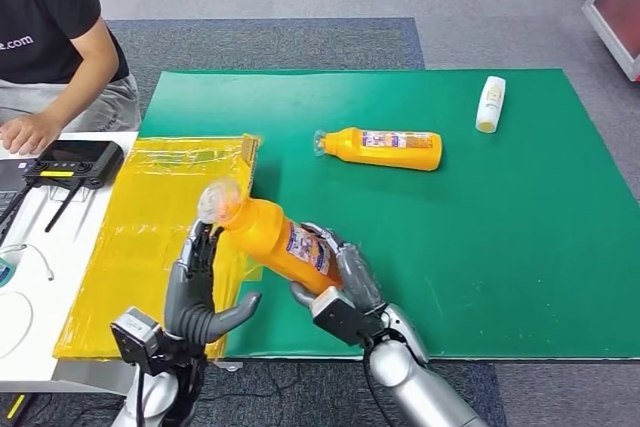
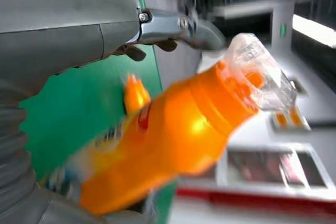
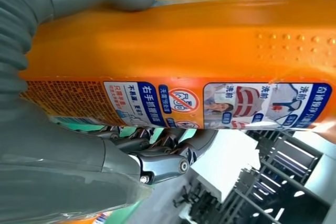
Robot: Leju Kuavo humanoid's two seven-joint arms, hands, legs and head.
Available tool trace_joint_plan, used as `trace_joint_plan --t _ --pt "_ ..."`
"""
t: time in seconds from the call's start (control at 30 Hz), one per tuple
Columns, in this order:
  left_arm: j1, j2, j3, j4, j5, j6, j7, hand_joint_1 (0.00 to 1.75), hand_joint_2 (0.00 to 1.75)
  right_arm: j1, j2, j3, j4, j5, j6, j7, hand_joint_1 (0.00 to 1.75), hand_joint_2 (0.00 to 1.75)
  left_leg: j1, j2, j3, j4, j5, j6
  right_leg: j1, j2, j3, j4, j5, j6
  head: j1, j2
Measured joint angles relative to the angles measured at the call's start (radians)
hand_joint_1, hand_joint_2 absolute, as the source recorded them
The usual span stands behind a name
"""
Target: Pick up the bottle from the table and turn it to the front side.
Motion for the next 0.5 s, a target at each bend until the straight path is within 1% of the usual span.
trace_joint_plan --t 0.13,0.2,0.23,0.3,0.5 --pt "0.008 -0.002 0.014 -0.005 -0.075 0.196 0.000 0.00 1.75 0.022 -0.001 -0.004 -0.030 -0.008 -0.004 -0.002 1.75 1.75 0.000 0.000 0.000 0.000 0.000 0.000 0.000 0.000 0.000 0.000 0.000 0.000 0.000 0.000" --pt "0.014 -0.002 0.017 -0.012 -0.083 0.287 0.000 0.00 1.75 0.034 -0.002 -0.008 -0.054 -0.011 -0.005 -0.003 1.75 1.75 0.000 0.000 0.000 0.000 0.000 0.000 0.000 0.000 0.000 0.000 0.000 0.000 0.000 0.000" --pt "0.017 -0.001 0.017 -0.015 -0.076 0.318 0.000 0.00 1.75 0.040 -0.002 -0.009 -0.067 -0.012 -0.004 -0.003 1.75 1.75 0.000 0.000 0.000 0.000 0.000 0.000 0.000 0.000 0.000 0.000 0.000 0.000 0.000 0.000" --pt "0.018 0.000 0.018 -0.022 -0.056 0.336 0.000 0.00 1.75 0.047 -0.002 -0.010 -0.085 -0.013 0.000 -0.004 1.75 1.75 0.000 0.000 0.000 0.000 0.000 0.000 0.000 0.000 -0.001 0.000 0.000 0.000 0.000 0.000" --pt "-0.017 0.006 -0.008 -0.051 -0.043 0.319 0.000 0.00 1.75 0.036 -0.002 0.002 -0.092 -0.023 0.019 -0.009 1.75 1.75 0.000 0.000 -0.001 0.000 0.000 0.000 0.000 0.000 0.000 0.000 0.001 0.000 0.000 0.000"
